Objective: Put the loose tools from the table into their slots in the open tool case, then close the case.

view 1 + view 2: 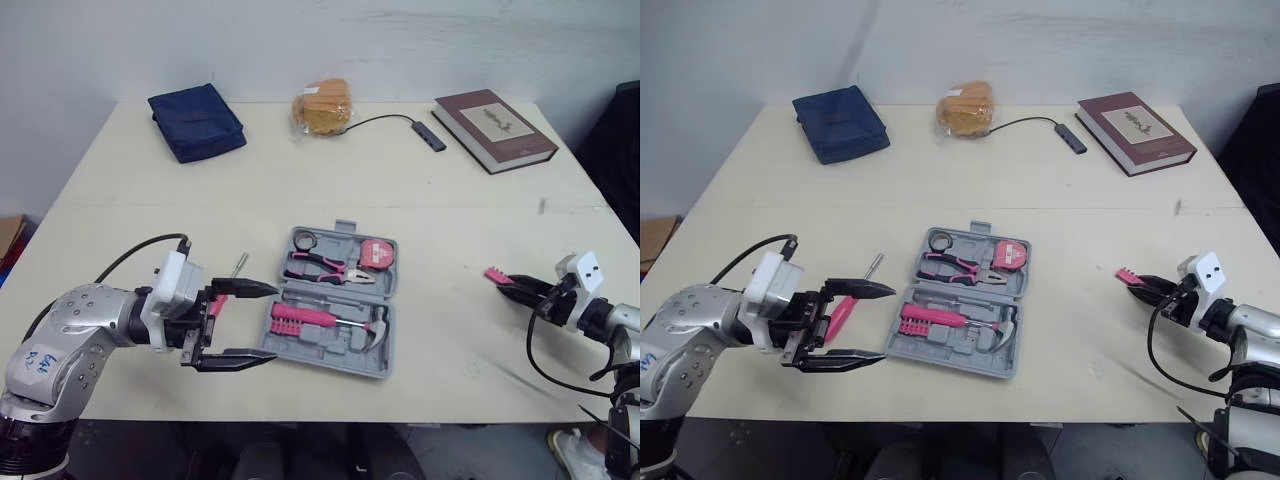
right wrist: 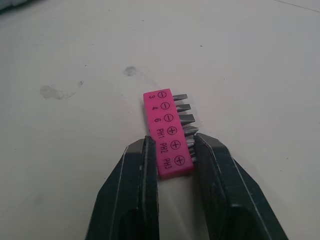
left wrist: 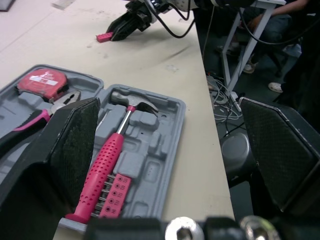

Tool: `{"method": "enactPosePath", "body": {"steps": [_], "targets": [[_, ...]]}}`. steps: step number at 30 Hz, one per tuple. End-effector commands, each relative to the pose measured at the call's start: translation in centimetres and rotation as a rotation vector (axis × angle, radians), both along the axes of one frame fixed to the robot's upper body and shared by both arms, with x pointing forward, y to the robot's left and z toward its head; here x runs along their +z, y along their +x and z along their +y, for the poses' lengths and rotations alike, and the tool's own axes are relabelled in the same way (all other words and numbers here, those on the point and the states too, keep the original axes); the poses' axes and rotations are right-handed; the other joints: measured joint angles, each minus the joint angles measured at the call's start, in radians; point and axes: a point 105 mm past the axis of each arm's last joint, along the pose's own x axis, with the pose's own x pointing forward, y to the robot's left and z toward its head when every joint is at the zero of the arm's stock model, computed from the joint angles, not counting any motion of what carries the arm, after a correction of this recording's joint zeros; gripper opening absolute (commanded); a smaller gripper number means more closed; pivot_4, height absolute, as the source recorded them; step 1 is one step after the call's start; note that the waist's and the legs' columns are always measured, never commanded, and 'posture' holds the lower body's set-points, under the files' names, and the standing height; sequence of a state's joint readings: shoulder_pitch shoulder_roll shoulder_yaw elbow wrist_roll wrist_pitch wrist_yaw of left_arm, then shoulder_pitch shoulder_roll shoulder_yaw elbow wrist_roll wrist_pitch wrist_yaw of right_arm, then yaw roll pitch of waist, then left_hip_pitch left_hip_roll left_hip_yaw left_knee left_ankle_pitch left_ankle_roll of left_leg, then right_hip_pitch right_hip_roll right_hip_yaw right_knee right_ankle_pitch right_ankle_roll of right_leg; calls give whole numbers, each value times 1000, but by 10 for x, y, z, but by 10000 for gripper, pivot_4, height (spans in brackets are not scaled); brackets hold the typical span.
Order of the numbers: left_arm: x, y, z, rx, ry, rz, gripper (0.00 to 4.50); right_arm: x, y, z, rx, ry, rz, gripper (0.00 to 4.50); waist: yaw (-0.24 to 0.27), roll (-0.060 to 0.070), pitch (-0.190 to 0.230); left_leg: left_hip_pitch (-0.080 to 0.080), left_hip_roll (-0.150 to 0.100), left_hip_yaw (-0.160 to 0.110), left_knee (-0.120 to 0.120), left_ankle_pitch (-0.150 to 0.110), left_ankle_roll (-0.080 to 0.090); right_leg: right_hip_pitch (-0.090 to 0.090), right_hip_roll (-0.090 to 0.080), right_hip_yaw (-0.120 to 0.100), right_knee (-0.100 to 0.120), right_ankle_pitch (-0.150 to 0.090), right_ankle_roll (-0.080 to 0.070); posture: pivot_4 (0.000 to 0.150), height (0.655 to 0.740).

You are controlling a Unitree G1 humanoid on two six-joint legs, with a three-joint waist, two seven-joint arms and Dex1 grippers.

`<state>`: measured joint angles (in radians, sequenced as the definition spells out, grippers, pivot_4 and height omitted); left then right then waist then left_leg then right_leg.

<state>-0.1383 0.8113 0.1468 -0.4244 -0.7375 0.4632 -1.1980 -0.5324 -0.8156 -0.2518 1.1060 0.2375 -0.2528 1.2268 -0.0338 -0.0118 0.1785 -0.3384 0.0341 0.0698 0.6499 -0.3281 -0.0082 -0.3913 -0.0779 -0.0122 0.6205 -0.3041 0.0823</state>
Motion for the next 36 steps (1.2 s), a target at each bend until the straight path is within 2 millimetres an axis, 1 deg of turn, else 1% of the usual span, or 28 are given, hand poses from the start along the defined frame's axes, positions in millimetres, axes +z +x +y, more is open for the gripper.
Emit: {"method": "enactPosePath", "body": {"steps": [1,3,7,8,10,12,13,14,15,16,17,19,20,21,23,25,28,33,36], "targets": [[7,1,-6,-27,-14,-62,45000,16,0,0,22,-17,-91,7032,2,0,0,0,0,0,0,0,0,0,0,0,0,0,0,1500,7400],[8,4,-7,-21,-24,-76,45000,26,1,8,91,-39,-114,7032,2,1,1,-1,0,0,0,0,0,-1,0,0,0,0,0,1500,7400],[8,7,-8,-21,-26,-88,45000,35,2,15,129,-52,-137,7032,-3,3,2,-1,0,0,-1,1,-1,-2,0,0,0,0,0,1500,7400],[7,8,-6,-23,-22,-97,45000,42,1,29,177,-83,-137,7032,-2,3,2,-1,0,0,-1,1,-1,-2,0,0,0,0,1,1500,7400],[6,11,-5,-18,-20,-119,45000,59,-4,63,272,-79,-150,7032,1,3,2,-2,1,-1,-1,1,-2,-2,1,0,1,0,0,1500,7400],[0,13,0,-9,1,-122,45000,70,-13,94,315,-152,-91,7032,1,5,3,-4,1,-1,-1,1,-3,-5,1,-1,1,0,0,1500,7400],[-2,14,2,-6,12,-122,45000,72,-16,103,318,-181,-72,7032,0,5,3,-5,1,-1,-1,1,-3,-6,1,0,3,0,0,1500,7400],[-4,15,5,1,25,-132,45000,76,-23,119,344,-177,-46,7032,1,5,3,-5,2,-1,-1,2,-3,-6,1,-1,3,0,0,1500,7400],[-5,15,7,5,32,-140,45000,78,-28,130,359,-166,-28,7032,5,5,3,-6,2,-2,-1,1,-3,-7,1,-1,3,0,0,1500,7400],[-5,16,9,13,36,-153,45000,85,-36,146,399,-131,-24,7032,6,5,3,-6,1,-3,-1,1,-3,-7,0,-2,3,0,0,1500,7400],[-5,17,10,18,38,-163,45000,90,-42,157,427,-110,-18,7032,6,5,3,-6,2,-4,-1,1,-3,-7,0,-3,2,0,0,1500,7400],[-8,19,16,32,45,-166,45000,91,-59,188,507,-105,35,7032,7,5,3,-11,2,-6,0,1,-2,-9,-1,-5,1,0,0,1500,7400],[-9,19,17,36,44,-163,45000,89,-65,198,530,-113,62,7032,7,5,3,-15,2,-7,0,1,-2,-14,-2,-5,1,0,0,1500,7400],[-9,19,18,38,43,-162,45000,88,-69,204,541,-119,82,7032,7,5,3,-18,1,-7,0,1,-1,-18,-2,-5,2,0,0,1500,7400],[-10,20,18,47,38,-180,45000,74,-76,215,542,-202,145,7032,7,5,3,-22,1,-7,0,1,-1,-22,-2,-5,1,0,0,1500,7400],[-12,20,18,51,36,-187,45000,65,-84,223,574,-241,193,7032,7,5,3,-25,1,-7,0,1,-1,-23,-2,-6,0,0,0,1500,7400],[-15,18,19,50,34,-159,45000,62,-84,229,575,-244,205,7032,7,5,3,-32,1,-8,3,1,0,-28,-3,-7,0,0,0,1500,7400],[-20,13,17,53,27,-136,45000,56,-81,246,582,-222,246,7032,3,4,3,-32,0,-7,6,0,2,-28,-3,-6,1,1,1,1500,7400],[-21,11,17,60,28,-133,45000,53,-87,255,628,-229,270,7032,5,4,3,-32,0,-8,5,1,2,-28,-3,-7,3,1,1,1500,7400]]}}
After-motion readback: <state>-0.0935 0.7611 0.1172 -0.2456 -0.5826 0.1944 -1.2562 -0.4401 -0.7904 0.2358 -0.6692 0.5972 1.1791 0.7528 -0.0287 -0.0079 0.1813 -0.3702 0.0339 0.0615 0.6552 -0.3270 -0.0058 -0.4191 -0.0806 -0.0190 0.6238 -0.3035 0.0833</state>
